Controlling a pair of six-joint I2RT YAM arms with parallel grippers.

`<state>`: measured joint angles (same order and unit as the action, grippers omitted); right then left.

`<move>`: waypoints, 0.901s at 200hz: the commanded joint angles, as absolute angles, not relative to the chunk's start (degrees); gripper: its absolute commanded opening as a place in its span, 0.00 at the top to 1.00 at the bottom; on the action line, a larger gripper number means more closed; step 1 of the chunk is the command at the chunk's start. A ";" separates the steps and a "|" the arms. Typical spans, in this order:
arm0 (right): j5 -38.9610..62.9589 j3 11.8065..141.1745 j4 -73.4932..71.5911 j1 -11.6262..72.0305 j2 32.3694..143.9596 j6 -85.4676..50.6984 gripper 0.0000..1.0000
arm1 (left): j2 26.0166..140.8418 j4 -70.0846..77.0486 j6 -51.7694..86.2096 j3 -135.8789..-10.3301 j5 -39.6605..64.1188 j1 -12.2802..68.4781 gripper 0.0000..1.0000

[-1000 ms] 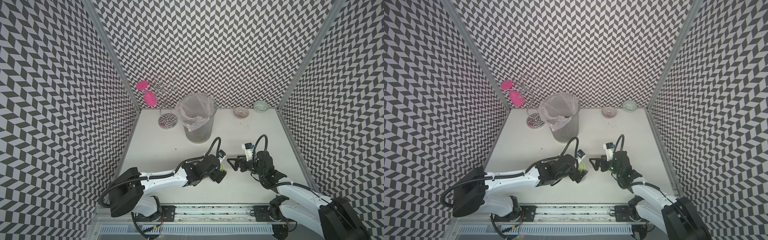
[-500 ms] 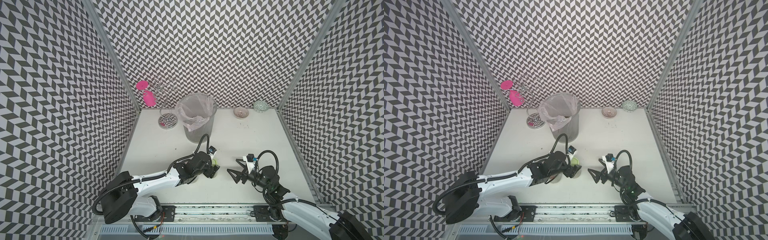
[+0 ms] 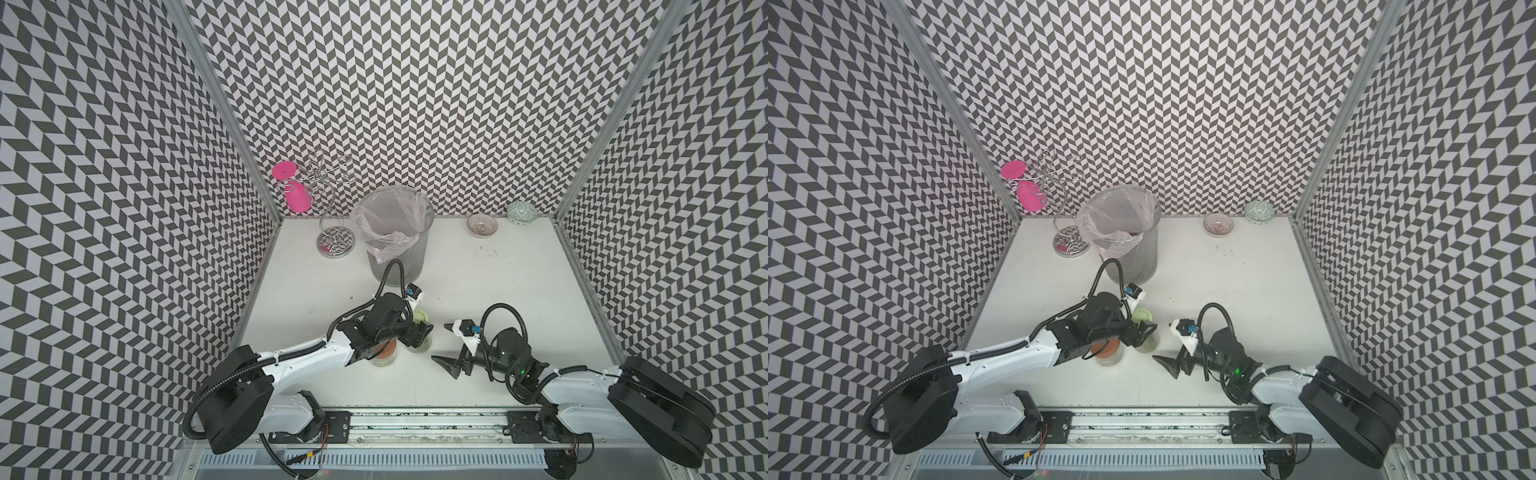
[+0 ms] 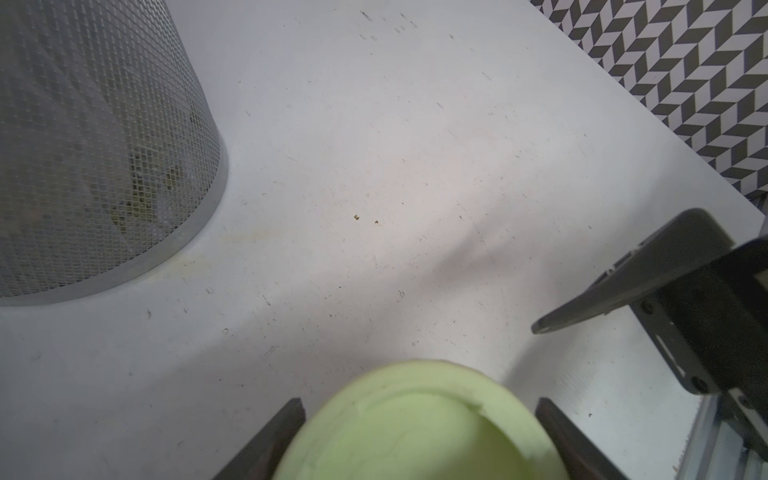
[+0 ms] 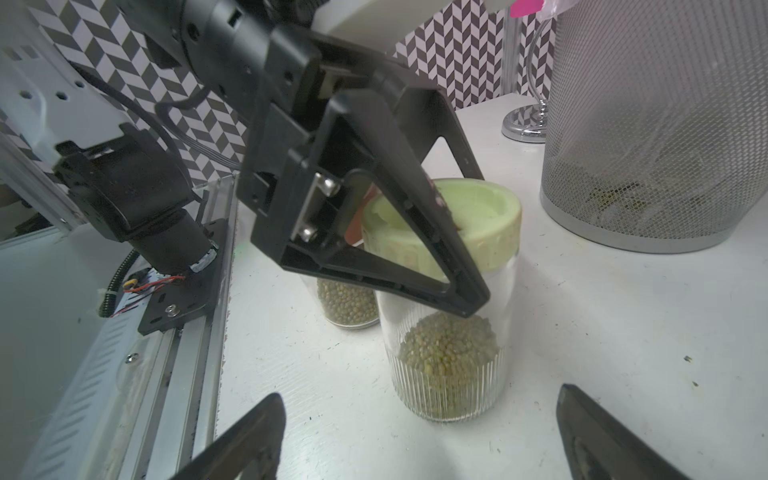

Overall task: Empty moldy mung beans from jars
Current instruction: Pick up the jar from the center of the board.

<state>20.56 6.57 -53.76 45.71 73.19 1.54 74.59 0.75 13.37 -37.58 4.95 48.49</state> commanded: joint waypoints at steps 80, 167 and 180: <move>22.83 17.47 -63.25 47.28 86.87 7.68 0.01 | 68.64 -0.51 15.69 -42.94 13.53 44.37 0.37; 21.00 19.18 -64.70 47.26 88.33 5.32 0.01 | 64.85 -0.36 17.41 -42.94 20.60 42.80 0.37; 21.39 20.21 -64.28 47.30 88.61 5.09 0.01 | 64.55 0.00 17.97 -42.99 21.71 42.78 0.37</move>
